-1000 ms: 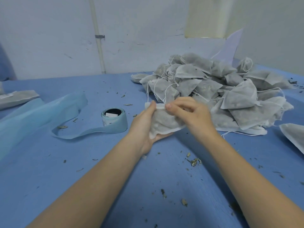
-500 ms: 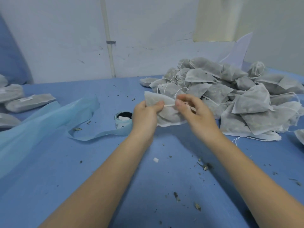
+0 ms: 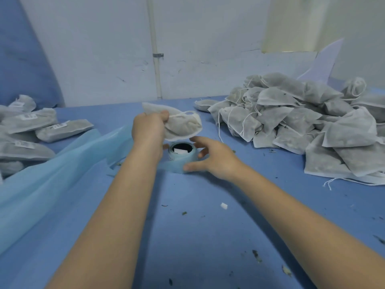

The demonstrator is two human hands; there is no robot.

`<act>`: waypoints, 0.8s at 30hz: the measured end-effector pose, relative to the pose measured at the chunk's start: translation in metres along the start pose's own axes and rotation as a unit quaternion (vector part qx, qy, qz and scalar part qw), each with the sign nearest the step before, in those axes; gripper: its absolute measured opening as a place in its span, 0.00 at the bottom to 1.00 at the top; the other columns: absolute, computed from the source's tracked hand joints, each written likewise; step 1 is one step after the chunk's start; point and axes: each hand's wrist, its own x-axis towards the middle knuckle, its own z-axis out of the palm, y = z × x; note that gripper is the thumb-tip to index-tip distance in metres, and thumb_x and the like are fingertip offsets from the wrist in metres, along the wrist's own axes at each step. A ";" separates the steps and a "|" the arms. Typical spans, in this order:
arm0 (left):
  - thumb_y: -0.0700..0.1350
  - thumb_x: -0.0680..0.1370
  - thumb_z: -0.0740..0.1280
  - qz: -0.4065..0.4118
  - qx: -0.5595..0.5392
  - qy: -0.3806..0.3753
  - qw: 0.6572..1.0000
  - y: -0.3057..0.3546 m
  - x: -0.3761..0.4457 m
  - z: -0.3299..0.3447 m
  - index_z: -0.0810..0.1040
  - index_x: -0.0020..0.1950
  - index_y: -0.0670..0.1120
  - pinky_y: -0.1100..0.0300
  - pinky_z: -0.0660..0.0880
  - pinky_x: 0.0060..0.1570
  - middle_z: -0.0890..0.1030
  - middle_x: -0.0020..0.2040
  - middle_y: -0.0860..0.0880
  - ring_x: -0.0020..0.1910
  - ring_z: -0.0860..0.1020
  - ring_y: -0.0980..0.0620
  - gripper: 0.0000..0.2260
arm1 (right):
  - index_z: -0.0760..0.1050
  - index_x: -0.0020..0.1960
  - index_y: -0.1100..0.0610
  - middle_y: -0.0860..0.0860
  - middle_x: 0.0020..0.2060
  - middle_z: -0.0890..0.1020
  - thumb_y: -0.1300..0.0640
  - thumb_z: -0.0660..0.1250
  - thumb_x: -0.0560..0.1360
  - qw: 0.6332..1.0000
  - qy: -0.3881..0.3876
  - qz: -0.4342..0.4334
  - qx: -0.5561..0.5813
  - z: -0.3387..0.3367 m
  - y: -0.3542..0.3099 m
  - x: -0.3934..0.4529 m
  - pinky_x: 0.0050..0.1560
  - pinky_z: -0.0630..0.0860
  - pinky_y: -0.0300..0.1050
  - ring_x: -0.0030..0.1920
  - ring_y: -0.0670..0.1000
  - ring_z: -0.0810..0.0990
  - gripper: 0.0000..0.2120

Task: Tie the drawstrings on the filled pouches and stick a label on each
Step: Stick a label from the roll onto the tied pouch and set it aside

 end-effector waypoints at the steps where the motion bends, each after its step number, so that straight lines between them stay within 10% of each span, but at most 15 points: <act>1: 0.40 0.76 0.66 -0.008 -0.002 -0.018 1.000 -0.002 0.000 0.001 0.77 0.58 0.41 0.50 0.78 0.44 0.81 0.53 0.43 0.47 0.79 0.45 0.11 | 0.73 0.65 0.49 0.42 0.53 0.78 0.54 0.80 0.64 1.000 0.004 -0.007 0.007 0.002 -0.001 0.002 0.37 0.66 0.22 0.39 0.36 0.73 0.33; 7: 0.40 0.76 0.66 0.005 0.011 -0.056 0.998 -0.006 0.004 0.008 0.76 0.59 0.39 0.45 0.78 0.53 0.80 0.55 0.40 0.53 0.79 0.42 0.13 | 0.73 0.45 0.43 0.36 0.39 0.78 0.57 0.79 0.63 0.998 0.041 0.003 0.047 0.013 -0.001 0.007 0.33 0.70 0.25 0.36 0.34 0.76 0.19; 13: 0.42 0.74 0.66 0.054 0.112 -0.051 0.991 -0.012 0.004 0.016 0.75 0.54 0.40 0.45 0.75 0.57 0.80 0.55 0.41 0.56 0.77 0.40 0.11 | 0.72 0.65 0.54 0.53 0.57 0.77 0.52 0.80 0.61 0.992 0.125 -0.005 0.015 0.028 -0.003 0.009 0.58 0.75 0.50 0.60 0.53 0.75 0.35; 19: 0.43 0.75 0.66 0.062 0.126 -0.032 0.990 -0.015 0.005 0.015 0.74 0.56 0.41 0.46 0.74 0.58 0.78 0.56 0.42 0.57 0.76 0.40 0.11 | 0.75 0.55 0.54 0.43 0.37 0.78 0.52 0.81 0.63 0.996 0.059 0.027 0.065 0.006 0.007 -0.009 0.36 0.69 0.28 0.37 0.42 0.76 0.25; 24: 0.43 0.75 0.65 0.065 0.136 -0.029 0.988 -0.017 0.002 0.018 0.74 0.54 0.43 0.47 0.75 0.57 0.78 0.55 0.44 0.56 0.76 0.42 0.09 | 0.80 0.52 0.52 0.49 0.43 0.84 0.63 0.73 0.71 0.992 0.064 0.023 0.104 -0.007 0.021 -0.014 0.48 0.74 0.37 0.46 0.45 0.81 0.12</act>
